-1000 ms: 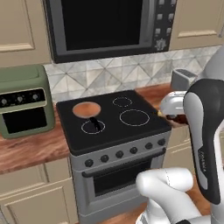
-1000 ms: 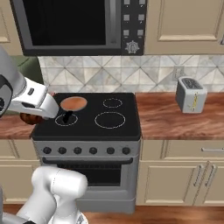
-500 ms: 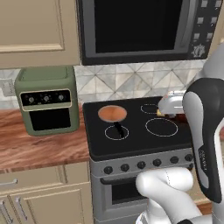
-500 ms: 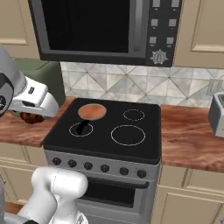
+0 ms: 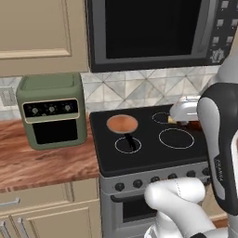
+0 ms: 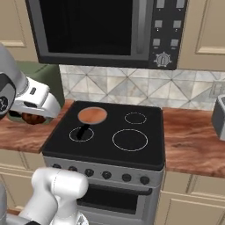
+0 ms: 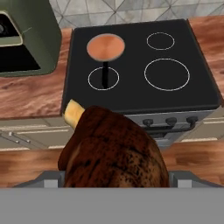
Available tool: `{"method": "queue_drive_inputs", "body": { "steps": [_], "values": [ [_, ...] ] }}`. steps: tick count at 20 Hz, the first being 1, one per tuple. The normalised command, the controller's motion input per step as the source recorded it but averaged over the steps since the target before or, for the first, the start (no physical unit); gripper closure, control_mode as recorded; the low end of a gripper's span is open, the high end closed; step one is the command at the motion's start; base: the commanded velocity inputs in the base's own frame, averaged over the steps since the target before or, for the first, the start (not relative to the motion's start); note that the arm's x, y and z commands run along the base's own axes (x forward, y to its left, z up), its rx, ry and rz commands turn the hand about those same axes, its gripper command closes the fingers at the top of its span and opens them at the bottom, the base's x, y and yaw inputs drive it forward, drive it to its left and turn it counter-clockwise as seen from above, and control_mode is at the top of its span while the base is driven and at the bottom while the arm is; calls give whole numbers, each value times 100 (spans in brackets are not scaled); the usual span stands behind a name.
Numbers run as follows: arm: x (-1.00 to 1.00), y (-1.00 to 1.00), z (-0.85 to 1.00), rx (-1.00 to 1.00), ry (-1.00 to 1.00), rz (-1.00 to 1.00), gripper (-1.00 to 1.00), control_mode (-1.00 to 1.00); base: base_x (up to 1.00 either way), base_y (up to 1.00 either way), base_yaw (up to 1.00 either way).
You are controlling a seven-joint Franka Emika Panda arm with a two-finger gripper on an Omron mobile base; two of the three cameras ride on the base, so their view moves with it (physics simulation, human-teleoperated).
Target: Retrieve the steak from the fridge and place it on the saucepan with marinade on the stove.
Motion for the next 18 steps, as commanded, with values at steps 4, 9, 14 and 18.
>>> {"method": "queue_drive_inputs", "body": {
  "steps": [4, 9, 14, 18],
  "values": [
    [0, 0, 0, 0, 0, 0, 100, 100, 0, 58, -6],
    [0, 0, 0, 0, 0, 0, 100, 100, 6, 47, -8],
    [0, 0, 0, 0, 0, 0, 100, 100, 34, 2, -6],
    [0, 0, 0, 0, 0, 0, 100, 100, 38, 0, -4]
  ]
}}
